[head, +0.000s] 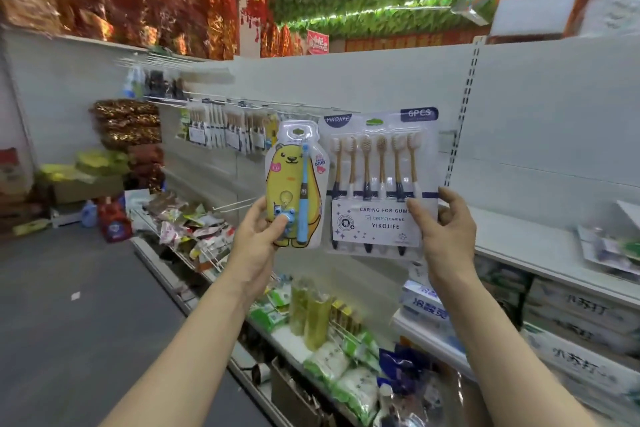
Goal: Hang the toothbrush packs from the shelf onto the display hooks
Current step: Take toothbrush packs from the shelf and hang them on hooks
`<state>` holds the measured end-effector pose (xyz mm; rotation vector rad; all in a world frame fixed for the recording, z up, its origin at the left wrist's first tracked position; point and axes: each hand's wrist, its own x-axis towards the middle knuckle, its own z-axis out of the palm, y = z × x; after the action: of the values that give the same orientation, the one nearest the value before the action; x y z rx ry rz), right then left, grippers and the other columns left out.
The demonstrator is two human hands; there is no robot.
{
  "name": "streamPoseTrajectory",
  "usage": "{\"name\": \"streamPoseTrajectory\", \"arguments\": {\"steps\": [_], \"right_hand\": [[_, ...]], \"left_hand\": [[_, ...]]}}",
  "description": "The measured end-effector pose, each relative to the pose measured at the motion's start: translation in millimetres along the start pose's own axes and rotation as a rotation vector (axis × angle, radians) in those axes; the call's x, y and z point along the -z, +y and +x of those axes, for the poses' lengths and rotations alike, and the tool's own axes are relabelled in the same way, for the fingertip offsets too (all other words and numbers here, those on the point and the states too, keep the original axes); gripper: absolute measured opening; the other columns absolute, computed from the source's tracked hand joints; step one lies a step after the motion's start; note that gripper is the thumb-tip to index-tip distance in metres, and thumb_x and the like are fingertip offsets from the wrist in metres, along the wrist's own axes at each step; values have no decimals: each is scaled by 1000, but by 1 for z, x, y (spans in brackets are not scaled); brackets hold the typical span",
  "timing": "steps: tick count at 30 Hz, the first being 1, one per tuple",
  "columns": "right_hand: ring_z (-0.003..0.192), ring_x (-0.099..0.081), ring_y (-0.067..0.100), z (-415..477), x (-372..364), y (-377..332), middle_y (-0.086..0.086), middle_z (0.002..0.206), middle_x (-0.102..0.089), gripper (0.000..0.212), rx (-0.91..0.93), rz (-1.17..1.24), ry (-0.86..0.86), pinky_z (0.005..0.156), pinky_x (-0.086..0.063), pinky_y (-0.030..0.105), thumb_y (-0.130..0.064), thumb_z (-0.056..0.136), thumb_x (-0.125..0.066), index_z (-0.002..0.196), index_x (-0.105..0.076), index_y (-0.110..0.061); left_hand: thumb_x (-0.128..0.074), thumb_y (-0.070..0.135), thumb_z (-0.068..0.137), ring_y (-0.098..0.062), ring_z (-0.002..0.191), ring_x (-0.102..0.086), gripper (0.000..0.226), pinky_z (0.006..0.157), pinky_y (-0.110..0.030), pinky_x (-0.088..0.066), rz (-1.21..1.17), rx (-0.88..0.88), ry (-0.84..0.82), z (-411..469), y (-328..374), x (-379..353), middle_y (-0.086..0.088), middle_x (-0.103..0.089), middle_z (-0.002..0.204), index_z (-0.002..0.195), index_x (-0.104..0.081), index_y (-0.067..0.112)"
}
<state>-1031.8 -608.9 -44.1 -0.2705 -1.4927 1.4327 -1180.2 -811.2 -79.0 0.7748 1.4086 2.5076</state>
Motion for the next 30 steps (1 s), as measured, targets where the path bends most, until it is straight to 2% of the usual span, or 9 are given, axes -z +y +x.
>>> {"name": "streamPoseTrajectory", "arguments": {"steps": [4, 7, 9, 14, 17, 20, 25, 30], "right_hand": [[86, -73, 11, 38, -67, 47, 1, 100, -71, 32, 38, 14, -17, 72, -59, 26, -16, 89, -74, 105, -56, -37], [91, -71, 14, 68, -118, 80, 2, 104, -71, 31, 42, 36, -15, 72, -58, 24, -17, 88, -75, 101, -56, -38], [93, -72, 15, 92, -152, 98, 2, 105, -71, 31, 44, 51, -28, 71, -57, 22, -18, 88, -75, 105, -58, -37], [85, -72, 10, 145, -235, 131, 3, 101, -72, 33, 57, 55, -31, 63, -56, 20, -17, 89, -74, 116, -59, -28], [87, -73, 16, 161, -282, 157, 5, 101, -73, 35, 61, 1, -20, 67, -59, 26, -18, 87, -76, 118, -60, -24], [86, -73, 17, 169, -326, 186, 4, 98, -73, 34, 80, -39, 21, 71, -59, 30, -17, 86, -77, 113, -61, -29], [78, -71, 9, 168, -408, 225, 2, 94, -72, 30, 113, -82, 156, 62, -56, 18, -13, 86, -77, 101, -60, -34], [84, -73, 14, 167, -507, 258, 8, 100, -74, 35, 65, -69, 245, 63, -56, 18, -11, 86, -76, 116, -61, -21]], "left_hand": [[-51, -6, 96, -19, 91, -66, 37, 88, -38, -49, -10, 3, 26, 65, -11, 51, 0, -75, 97, 120, -58, 21], [-50, -7, 96, -13, 85, -70, 36, 77, -30, -57, -11, -7, 32, 118, -12, 83, 3, -76, 93, 121, -56, 18], [-49, -8, 96, -10, 81, -71, 35, 74, -27, -56, 6, -11, 36, 158, -8, 101, 6, -76, 88, 118, -56, 19], [-52, -6, 95, -14, 88, -70, 39, 88, -38, -51, 2, -14, 26, 254, -3, 153, 2, -76, 97, 127, -54, 15], [-52, -7, 95, -17, 89, -70, 39, 88, -41, -52, -5, 15, 3, 299, -10, 190, 1, -76, 97, 128, -53, 13], [-54, -5, 94, -21, 94, -69, 41, 93, -45, -51, -17, 44, -9, 345, -19, 234, -1, -76, 101, 131, -52, 13], [-55, -3, 95, -23, 106, -65, 42, 103, -46, -45, -19, 103, -92, 419, -18, 318, -3, -74, 109, 134, -51, 13], [-55, -5, 94, -24, 106, -64, 43, 100, -42, -48, -36, 166, -136, 484, 7, 400, -5, -73, 111, 132, -52, 15]]}}
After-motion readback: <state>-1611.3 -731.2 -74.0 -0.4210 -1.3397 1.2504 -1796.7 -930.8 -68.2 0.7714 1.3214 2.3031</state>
